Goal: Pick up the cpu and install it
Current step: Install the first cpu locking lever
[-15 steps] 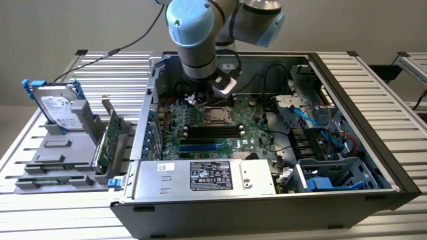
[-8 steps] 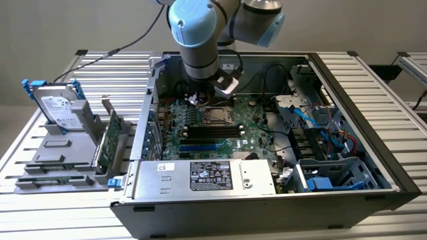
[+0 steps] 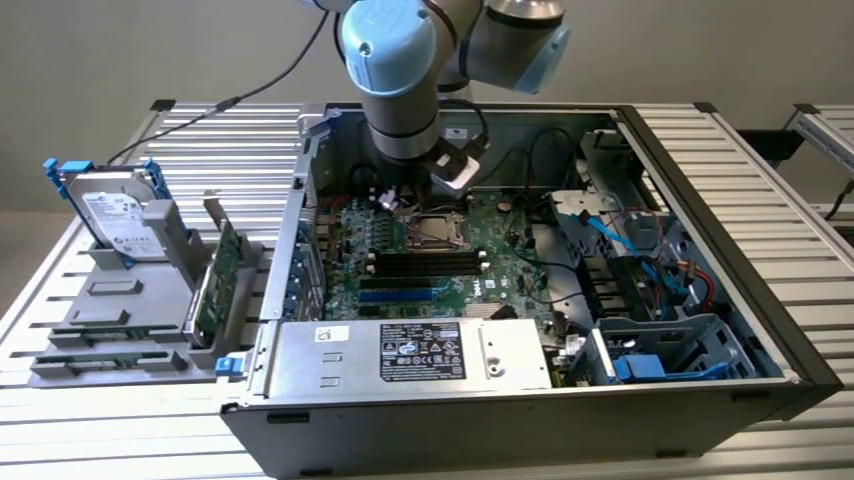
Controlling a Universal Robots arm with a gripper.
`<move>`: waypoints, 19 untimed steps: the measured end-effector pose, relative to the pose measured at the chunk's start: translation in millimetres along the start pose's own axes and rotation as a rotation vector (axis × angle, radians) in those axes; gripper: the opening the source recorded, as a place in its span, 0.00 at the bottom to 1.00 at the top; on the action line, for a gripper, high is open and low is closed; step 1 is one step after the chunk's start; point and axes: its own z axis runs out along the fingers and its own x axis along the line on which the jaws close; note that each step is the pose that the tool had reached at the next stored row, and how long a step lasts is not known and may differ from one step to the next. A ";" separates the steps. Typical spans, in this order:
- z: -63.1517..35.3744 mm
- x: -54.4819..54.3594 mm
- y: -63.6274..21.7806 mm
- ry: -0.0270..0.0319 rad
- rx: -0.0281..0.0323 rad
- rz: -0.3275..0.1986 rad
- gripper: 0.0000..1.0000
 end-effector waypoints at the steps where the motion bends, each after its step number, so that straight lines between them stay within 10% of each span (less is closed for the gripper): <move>1: 0.1 0.3 0.3 0.0000 0.0003 -0.001 0.11; 19: 2.2 3.5 4.4 -0.0040 0.0100 -0.026 0.11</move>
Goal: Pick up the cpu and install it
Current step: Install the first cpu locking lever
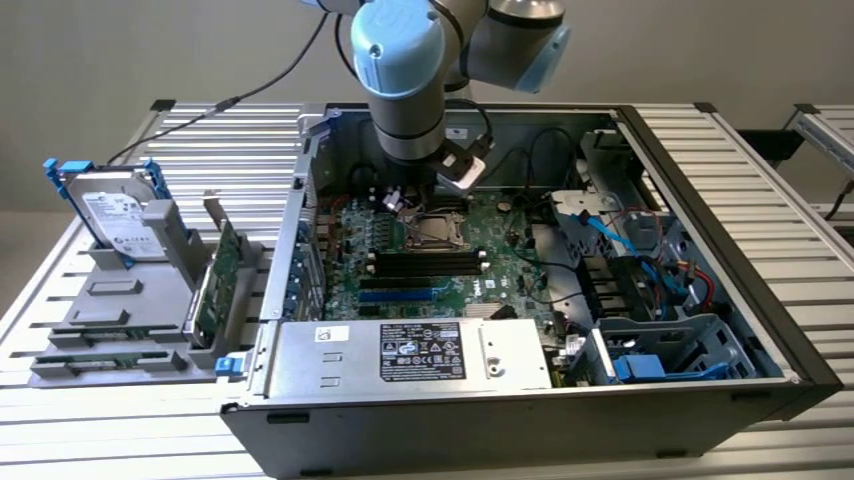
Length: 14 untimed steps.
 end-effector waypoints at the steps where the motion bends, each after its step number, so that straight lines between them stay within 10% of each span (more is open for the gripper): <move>1: 0.2 0.1 0.1 0.0004 -0.0008 0.002 0.11; 14: 1.9 1.6 0.9 0.0102 -0.0259 0.068 0.11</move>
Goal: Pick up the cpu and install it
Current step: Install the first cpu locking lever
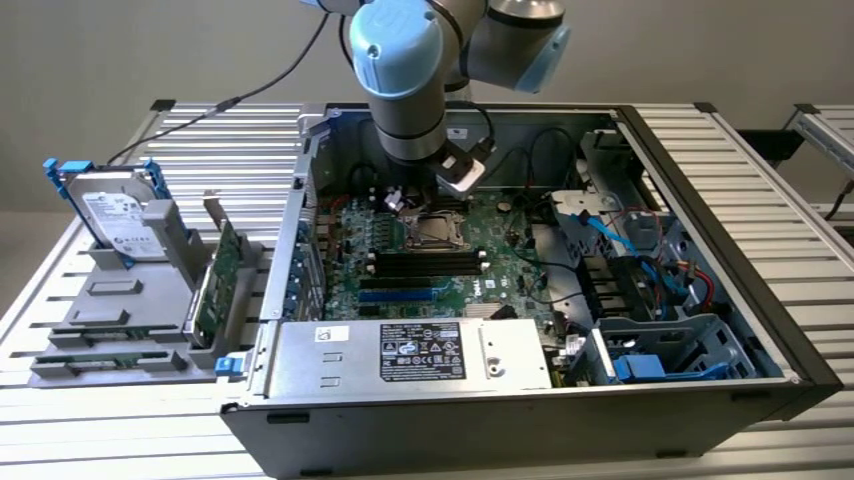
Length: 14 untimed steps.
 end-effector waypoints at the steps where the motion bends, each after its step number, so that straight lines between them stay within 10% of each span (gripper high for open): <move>1: 0.1 0.1 0.0 0.0004 -0.0011 0.003 0.11; 14: 1.8 1.6 -1.4 0.0048 -0.0132 0.034 0.11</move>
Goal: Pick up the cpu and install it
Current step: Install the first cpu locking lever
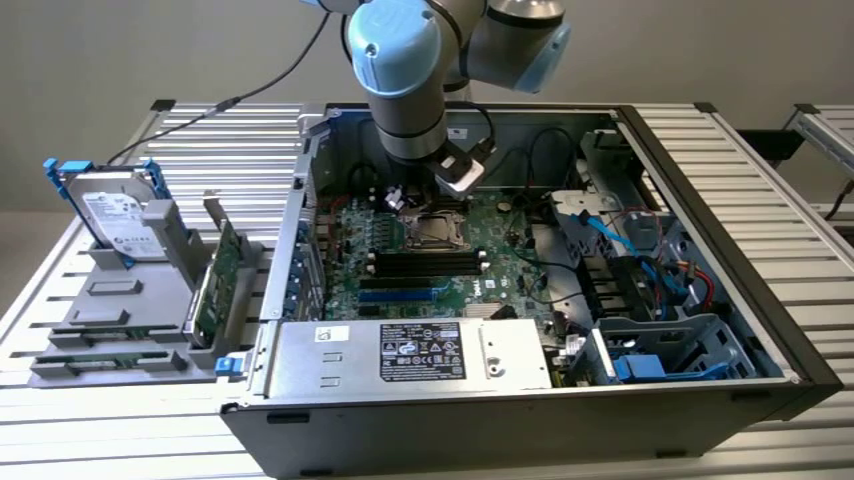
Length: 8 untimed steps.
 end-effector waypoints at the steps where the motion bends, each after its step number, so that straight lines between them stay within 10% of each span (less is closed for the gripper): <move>1: 0.1 0.1 -0.1 0.0001 -0.0003 0.001 0.11; 8: 0.2 0.2 -0.5 0.0019 -0.0062 0.015 0.11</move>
